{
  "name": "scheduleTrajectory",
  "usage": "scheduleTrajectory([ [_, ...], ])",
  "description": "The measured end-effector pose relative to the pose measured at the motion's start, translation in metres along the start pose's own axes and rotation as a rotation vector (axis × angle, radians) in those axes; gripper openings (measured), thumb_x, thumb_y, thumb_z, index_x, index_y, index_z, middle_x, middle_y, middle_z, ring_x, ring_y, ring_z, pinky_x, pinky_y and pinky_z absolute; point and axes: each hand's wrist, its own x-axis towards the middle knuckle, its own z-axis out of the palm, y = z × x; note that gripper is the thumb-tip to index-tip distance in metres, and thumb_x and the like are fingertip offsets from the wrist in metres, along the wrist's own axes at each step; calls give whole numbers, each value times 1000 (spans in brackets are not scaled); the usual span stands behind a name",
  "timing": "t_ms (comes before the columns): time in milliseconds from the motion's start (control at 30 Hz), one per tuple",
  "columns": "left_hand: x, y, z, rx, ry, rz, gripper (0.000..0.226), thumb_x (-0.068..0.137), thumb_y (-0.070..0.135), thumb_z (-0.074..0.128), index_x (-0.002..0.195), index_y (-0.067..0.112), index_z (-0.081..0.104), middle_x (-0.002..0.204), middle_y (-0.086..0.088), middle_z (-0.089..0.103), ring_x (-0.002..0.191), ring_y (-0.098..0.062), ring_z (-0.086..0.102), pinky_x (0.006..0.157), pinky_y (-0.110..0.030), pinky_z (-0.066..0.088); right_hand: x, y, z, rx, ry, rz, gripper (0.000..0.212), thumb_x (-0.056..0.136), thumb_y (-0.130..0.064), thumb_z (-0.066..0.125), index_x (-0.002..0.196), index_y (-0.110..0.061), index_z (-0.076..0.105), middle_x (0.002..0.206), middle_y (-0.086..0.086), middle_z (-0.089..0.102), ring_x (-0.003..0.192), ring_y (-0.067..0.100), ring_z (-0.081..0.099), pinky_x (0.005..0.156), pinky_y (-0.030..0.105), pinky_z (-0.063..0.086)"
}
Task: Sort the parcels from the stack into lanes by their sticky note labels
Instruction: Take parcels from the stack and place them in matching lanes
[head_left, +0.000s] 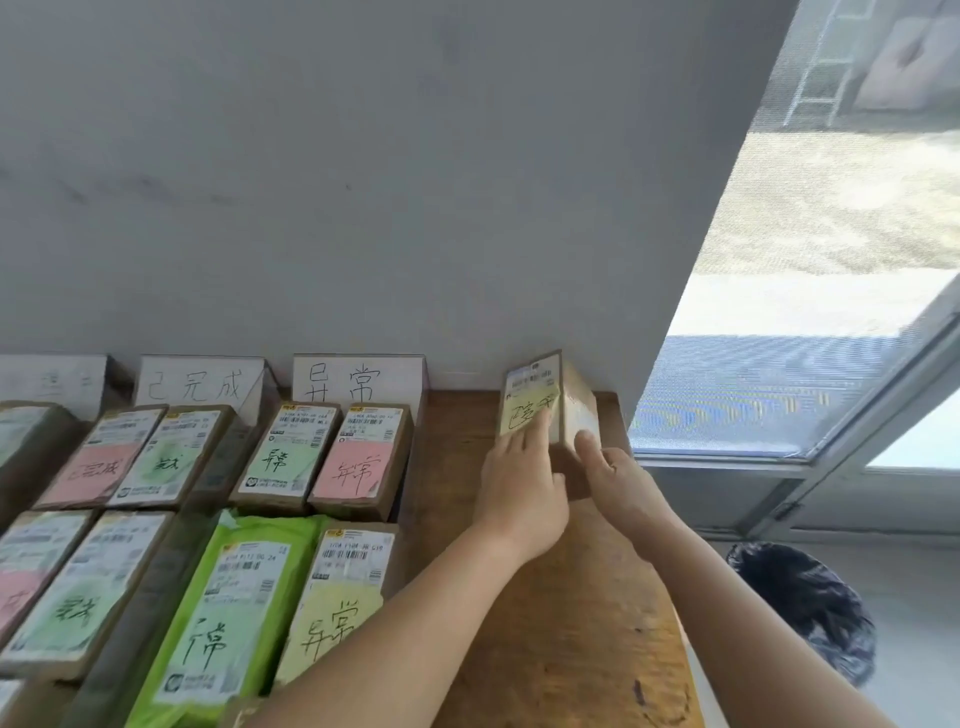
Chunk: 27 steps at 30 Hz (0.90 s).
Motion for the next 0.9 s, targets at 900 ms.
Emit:
scheduleTrajectory([
  [900, -24, 18, -49, -301, 221, -197, 39, 90, 39, 59, 125, 24, 47, 123, 9, 51, 100, -2, 48, 68, -6, 35, -38, -32, 4, 209, 260, -207, 22, 93, -21, 37, 97, -19, 60, 78, -4, 62, 68, 19, 52, 63, 32, 39],
])
